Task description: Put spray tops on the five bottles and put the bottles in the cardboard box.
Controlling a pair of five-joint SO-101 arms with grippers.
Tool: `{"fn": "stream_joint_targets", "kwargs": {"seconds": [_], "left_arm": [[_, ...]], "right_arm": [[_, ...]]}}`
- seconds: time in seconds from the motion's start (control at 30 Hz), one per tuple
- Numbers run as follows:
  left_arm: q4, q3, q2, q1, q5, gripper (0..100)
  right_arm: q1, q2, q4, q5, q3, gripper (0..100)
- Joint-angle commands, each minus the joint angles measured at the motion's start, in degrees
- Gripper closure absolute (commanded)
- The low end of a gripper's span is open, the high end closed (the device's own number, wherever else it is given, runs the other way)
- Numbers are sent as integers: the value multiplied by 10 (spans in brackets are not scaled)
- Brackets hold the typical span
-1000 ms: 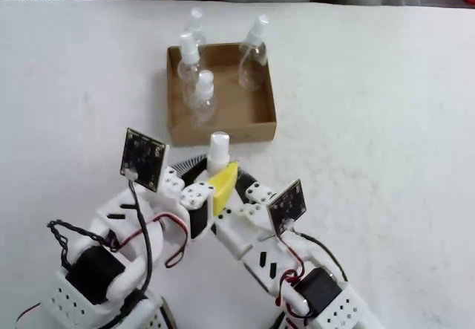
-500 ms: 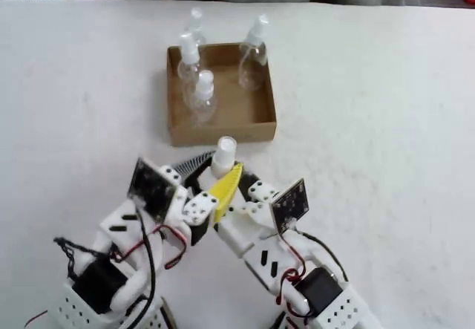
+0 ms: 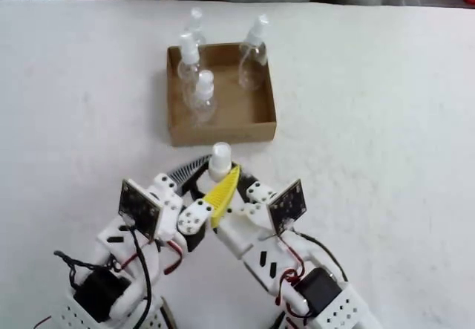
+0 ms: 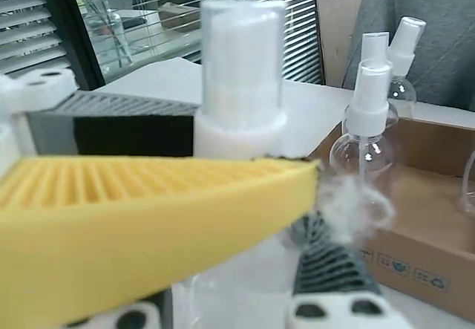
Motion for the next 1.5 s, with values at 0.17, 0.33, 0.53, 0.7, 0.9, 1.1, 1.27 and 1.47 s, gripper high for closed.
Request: {"fn": "stream_joint_targets", "kwargs": {"seconds": [0.17,0.33,0.53,0.7,0.9,1.1,1.27,1.47], "left_arm": [[-1,-5,-5,19,-3,736],[-1,-7,-5,19,-3,550],[27,-47,-5,18,-5,523],[27,-84,-5,18,-5,523],[27,-84,-5,18,-6,523],[5,-83,-5,7,-2,519],[-79,-57,-5,-48,-1,516],[-92,-58,-5,-34,12,516]], "right_arm": [[11,-7,-1,-8,4,977],[11,-7,-1,-8,4,977],[10,-7,-1,-8,4,978],[10,-7,-1,-8,4,978],[10,-6,0,-8,4,979],[10,-5,0,-8,4,980],[10,-4,0,-8,4,981],[9,-3,0,-8,4,981]]}}
